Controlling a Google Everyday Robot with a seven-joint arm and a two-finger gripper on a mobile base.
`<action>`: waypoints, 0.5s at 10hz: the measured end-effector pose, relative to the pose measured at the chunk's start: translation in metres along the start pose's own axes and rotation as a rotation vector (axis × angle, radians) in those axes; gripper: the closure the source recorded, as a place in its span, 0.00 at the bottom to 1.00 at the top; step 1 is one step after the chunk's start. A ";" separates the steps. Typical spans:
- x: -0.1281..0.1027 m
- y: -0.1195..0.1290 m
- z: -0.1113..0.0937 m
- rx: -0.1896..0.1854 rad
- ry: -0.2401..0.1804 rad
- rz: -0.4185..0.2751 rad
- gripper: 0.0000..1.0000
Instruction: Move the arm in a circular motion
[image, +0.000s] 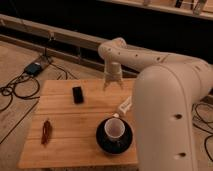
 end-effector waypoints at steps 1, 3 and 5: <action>-0.012 0.014 0.002 -0.004 -0.008 -0.014 0.35; -0.033 0.058 0.005 -0.021 -0.019 -0.075 0.35; -0.042 0.102 0.007 -0.033 -0.022 -0.152 0.35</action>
